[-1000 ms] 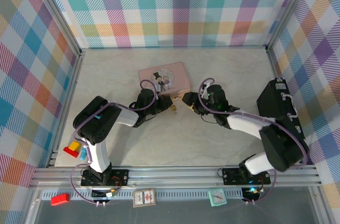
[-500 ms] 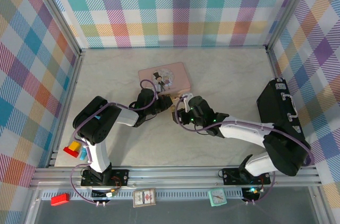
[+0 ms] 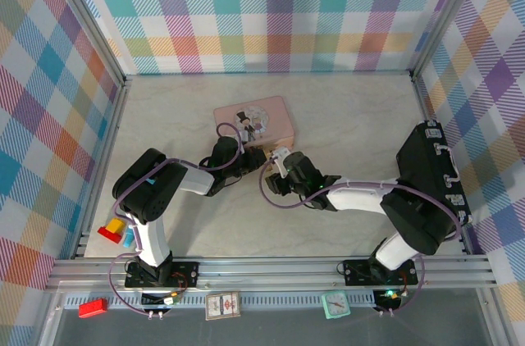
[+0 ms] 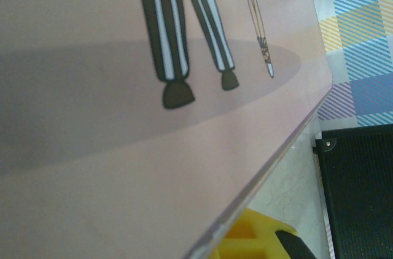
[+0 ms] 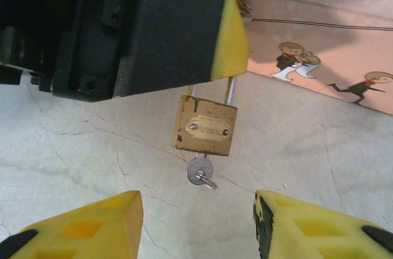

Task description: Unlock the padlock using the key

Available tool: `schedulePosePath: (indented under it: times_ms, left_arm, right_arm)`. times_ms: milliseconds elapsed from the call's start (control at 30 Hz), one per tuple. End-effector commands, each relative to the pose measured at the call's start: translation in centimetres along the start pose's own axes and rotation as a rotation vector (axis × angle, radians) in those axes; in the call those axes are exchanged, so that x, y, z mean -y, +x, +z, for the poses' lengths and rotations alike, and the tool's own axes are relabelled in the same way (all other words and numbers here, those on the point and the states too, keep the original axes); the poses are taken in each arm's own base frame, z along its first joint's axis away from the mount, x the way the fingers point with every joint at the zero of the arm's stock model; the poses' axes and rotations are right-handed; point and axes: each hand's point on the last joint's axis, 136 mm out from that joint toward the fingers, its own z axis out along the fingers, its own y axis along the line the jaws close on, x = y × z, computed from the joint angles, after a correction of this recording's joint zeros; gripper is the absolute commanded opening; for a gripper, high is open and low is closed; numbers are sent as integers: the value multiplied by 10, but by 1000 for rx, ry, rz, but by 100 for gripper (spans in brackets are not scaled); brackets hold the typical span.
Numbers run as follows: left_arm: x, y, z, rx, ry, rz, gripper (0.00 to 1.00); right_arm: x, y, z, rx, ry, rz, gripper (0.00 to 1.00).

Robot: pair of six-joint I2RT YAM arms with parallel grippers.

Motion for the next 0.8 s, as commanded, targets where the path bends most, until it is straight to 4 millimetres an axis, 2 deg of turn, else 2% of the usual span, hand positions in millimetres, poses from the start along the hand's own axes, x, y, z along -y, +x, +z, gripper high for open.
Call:
schedulePosePath:
  times_ms: [0,533,767]
  left_arm:
    - [-27,37,-1,-158,-71,-220,7]
    - [-22,36,-3,-156,-56,-214,7]
    - [-22,36,-3,-156,-50,-215,7]
  right_arm:
    - [-10,-1,6,7,-31,-91,46]
    - [2,15,28,68,125,-294,42]
    - [11,20,38,60,198,-310,32]
